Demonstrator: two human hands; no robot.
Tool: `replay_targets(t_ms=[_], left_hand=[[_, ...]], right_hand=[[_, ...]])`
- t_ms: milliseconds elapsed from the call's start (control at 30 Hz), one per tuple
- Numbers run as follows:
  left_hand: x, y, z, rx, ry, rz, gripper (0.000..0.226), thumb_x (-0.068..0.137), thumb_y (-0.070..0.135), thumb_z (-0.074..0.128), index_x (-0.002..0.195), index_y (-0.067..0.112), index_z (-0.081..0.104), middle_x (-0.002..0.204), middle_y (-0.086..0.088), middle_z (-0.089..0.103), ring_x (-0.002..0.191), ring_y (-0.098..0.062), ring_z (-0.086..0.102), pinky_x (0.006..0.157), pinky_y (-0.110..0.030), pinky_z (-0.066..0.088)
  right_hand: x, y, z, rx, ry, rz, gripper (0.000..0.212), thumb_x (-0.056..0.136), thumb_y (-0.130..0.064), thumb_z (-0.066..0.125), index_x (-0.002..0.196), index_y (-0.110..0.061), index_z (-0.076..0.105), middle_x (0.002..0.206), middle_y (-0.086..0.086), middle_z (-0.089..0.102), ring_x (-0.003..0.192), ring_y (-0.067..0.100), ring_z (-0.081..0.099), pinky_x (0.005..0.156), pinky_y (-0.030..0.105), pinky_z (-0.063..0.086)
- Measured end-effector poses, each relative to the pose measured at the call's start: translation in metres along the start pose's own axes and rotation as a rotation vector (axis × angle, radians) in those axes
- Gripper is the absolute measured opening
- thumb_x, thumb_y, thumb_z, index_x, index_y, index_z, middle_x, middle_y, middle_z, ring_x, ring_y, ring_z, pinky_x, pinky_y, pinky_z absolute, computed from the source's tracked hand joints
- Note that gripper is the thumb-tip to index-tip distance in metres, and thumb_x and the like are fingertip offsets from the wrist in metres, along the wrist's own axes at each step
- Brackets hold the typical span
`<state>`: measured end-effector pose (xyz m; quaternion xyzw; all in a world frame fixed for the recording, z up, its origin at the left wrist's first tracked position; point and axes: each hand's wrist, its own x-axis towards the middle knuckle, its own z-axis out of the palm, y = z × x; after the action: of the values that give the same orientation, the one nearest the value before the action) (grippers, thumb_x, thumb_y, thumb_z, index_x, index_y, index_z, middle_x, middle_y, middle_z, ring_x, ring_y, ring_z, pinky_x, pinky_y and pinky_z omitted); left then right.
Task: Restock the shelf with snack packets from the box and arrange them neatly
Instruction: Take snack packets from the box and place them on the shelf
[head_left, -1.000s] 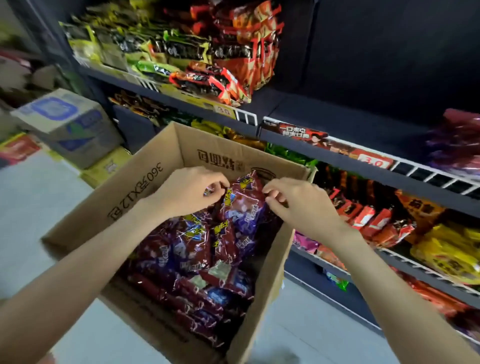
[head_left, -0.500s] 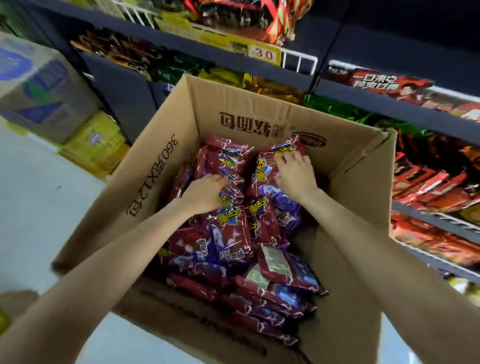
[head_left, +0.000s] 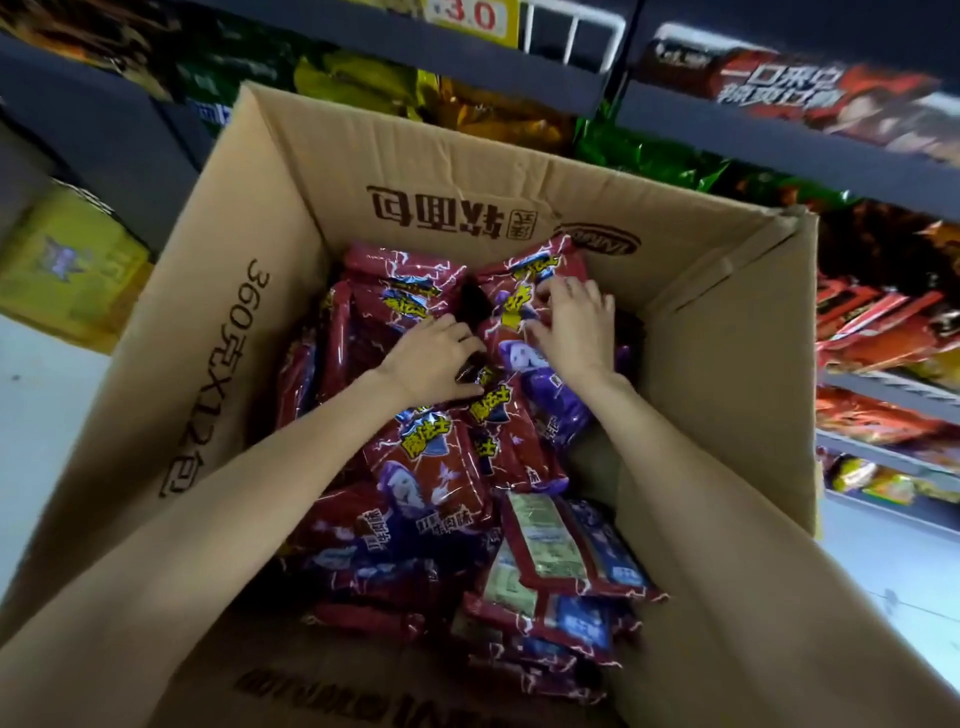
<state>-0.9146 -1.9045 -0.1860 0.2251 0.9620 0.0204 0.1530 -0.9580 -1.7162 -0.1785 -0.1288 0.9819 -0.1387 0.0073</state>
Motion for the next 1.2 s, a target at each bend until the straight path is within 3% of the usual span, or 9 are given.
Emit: replay_targets(t_ms=[133,267,467,534,700,800,934,1067,1201], left_hand=[[-0.003,0.013,0.010,-0.146,-0.167,0.066,0.077,0.083,0.063,0.053,0.143,0.019,0.034,0.136,-0.004,0.047,0.123,-0.022,0.044,0.100,-0.033,0.034],[-0.014,0.011,0.014,-0.176,-0.282,0.074,0.092,0.077,0.064,0.060,0.148,0.019,0.021,0.142,-0.006,0.042,0.128,-0.023,0.041,0.105,-0.035,0.031],[-0.009,0.028,0.018,-0.300,-0.295,0.021,0.100,0.077,0.061,0.063,0.149,0.014,0.013,0.151,-0.009,0.029,0.137,-0.025,0.030,0.111,-0.038,0.022],[-0.007,0.036,0.019,-0.226,-0.302,0.042,0.107,0.072,0.062,0.068,0.148,0.011,0.012,0.149,-0.010,0.029,0.136,-0.027,0.028,0.111,-0.040,0.022],[-0.011,0.047,0.028,-0.178,-0.225,0.014,0.109,0.065,0.058,0.075,0.142,0.009,0.015,0.137,-0.013,0.040,0.127,-0.031,0.039,0.104,-0.040,0.033],[-0.010,0.051,0.029,-0.224,-0.167,0.026,0.091,0.068,0.050,0.077,0.132,0.010,0.026,0.120,-0.009,0.050,0.107,-0.029,0.053,0.084,-0.036,0.044],[-0.015,0.049,0.023,-0.193,-0.148,0.082,0.079,0.077,0.048,0.070,0.135,0.014,0.027,0.087,-0.003,0.046,0.085,-0.022,0.050,0.064,-0.029,0.037],[-0.022,0.047,0.022,-0.195,-0.077,0.133,0.075,0.082,0.047,0.065,0.140,0.017,0.028,0.097,-0.007,0.057,0.089,-0.019,0.050,0.068,-0.027,0.037],[-0.030,0.041,0.014,-0.150,0.127,0.268,0.056,0.081,0.046,0.066,0.125,0.020,0.043,0.095,-0.006,0.065,0.089,-0.023,0.061,0.079,-0.032,0.048]], right_hand=[[0.002,0.017,-0.002,0.422,0.276,0.254,0.023,0.082,-0.020,0.068,0.098,-0.009,0.056,0.114,0.013,0.051,0.108,0.031,0.045,0.092,0.036,0.033],[0.003,0.011,0.000,0.573,0.183,0.282,0.027,0.089,-0.019,0.061,0.106,-0.005,0.047,0.115,0.013,0.050,0.106,0.025,0.050,0.091,0.034,0.040],[0.004,0.006,-0.003,0.482,-0.060,0.233,0.096,0.071,-0.027,0.081,0.144,-0.017,0.021,0.141,0.011,0.043,0.127,0.029,0.041,0.104,0.045,0.035],[0.002,0.006,-0.005,0.385,-0.092,0.190,0.105,0.068,-0.026,0.083,0.147,-0.016,0.016,0.145,0.011,0.040,0.131,0.030,0.038,0.106,0.045,0.034],[-0.002,0.006,-0.012,0.197,-0.125,0.138,0.075,0.074,-0.033,0.078,0.130,-0.008,0.035,0.132,0.013,0.047,0.123,0.032,0.044,0.098,0.042,0.041],[-0.006,0.004,-0.017,0.224,-0.148,0.158,0.067,0.079,-0.033,0.074,0.127,-0.008,0.035,0.128,0.011,0.052,0.118,0.028,0.052,0.089,0.040,0.046],[-0.012,-0.002,-0.033,0.096,-0.119,0.132,0.067,0.083,-0.038,0.069,0.130,-0.009,0.032,0.120,0.012,0.061,0.108,0.033,0.060,0.081,0.041,0.048],[-0.020,-0.004,-0.067,0.113,0.030,0.119,0.061,0.083,-0.036,0.070,0.126,-0.009,0.035,0.112,0.011,0.063,0.099,0.033,0.062,0.067,0.033,0.041],[-0.033,-0.006,-0.106,0.227,0.169,0.111,0.064,0.081,-0.037,0.071,0.126,-0.010,0.035,0.109,0.007,0.065,0.095,0.029,0.064,0.070,0.035,0.046]])
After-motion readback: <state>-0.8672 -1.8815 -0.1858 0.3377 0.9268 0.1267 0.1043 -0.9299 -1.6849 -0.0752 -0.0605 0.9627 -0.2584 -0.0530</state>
